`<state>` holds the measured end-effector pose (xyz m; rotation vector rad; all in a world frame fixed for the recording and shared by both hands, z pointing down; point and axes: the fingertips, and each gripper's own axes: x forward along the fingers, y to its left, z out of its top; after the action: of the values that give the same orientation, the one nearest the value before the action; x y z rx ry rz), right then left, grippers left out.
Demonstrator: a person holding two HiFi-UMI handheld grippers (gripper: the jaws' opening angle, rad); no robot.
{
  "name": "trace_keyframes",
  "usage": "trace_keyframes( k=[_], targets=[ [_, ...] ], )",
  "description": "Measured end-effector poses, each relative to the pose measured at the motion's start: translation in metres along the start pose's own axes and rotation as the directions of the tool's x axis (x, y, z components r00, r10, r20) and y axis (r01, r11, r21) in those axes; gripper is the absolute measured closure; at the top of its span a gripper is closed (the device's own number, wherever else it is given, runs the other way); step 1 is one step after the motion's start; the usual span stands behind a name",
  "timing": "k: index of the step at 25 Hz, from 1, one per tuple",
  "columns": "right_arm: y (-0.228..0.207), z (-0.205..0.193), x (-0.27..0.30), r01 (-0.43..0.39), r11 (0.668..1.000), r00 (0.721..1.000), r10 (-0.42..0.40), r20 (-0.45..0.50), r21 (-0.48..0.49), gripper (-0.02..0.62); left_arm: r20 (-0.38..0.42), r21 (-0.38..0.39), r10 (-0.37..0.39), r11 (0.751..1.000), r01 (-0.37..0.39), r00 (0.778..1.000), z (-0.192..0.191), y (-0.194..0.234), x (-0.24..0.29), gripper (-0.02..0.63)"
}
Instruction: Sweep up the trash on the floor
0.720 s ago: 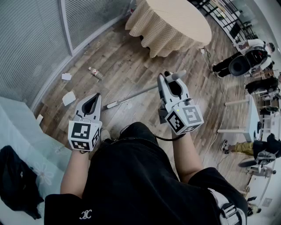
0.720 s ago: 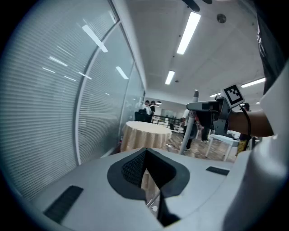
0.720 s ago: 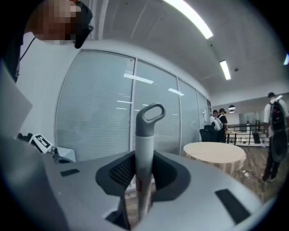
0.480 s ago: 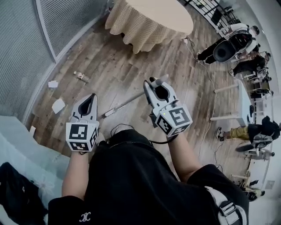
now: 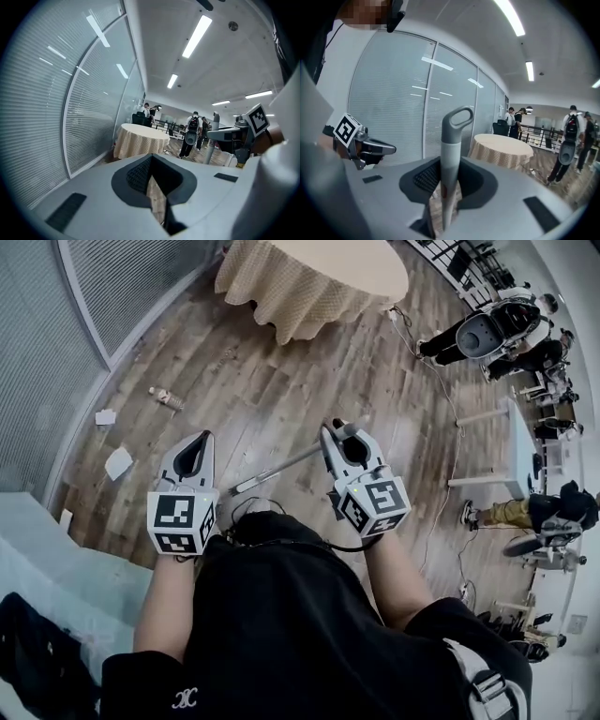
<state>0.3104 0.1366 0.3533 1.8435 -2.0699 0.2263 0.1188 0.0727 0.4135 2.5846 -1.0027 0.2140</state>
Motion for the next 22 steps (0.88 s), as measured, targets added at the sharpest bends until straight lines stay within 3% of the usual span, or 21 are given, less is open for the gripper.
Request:
trace_keyframes(
  k=[10, 16, 22],
  targets=[
    [-0.057, -0.071, 0.006, -0.059, 0.998, 0.996, 0.059, -0.074, -0.004, 0.494, -0.066, 0.022, 0.057, 0.998, -0.055, 0.996, -0.02, -0.027, 0.044, 0.611],
    [-0.092, -0.116, 0.026, -0.123, 0.992, 0.983, 0.119, -0.139, -0.017, 0.495, -0.117, -0.095, 0.114, 0.988, -0.125, 0.987, -0.029, -0.029, 0.062, 0.611],
    [-0.105, -0.142, 0.059, -0.21, 0.973, 0.966, 0.192, -0.174, -0.092, 0.495, -0.147, -0.019, 0.173, 0.984, -0.177, 0.974, -0.023, -0.035, 0.076, 0.611]
  ],
)
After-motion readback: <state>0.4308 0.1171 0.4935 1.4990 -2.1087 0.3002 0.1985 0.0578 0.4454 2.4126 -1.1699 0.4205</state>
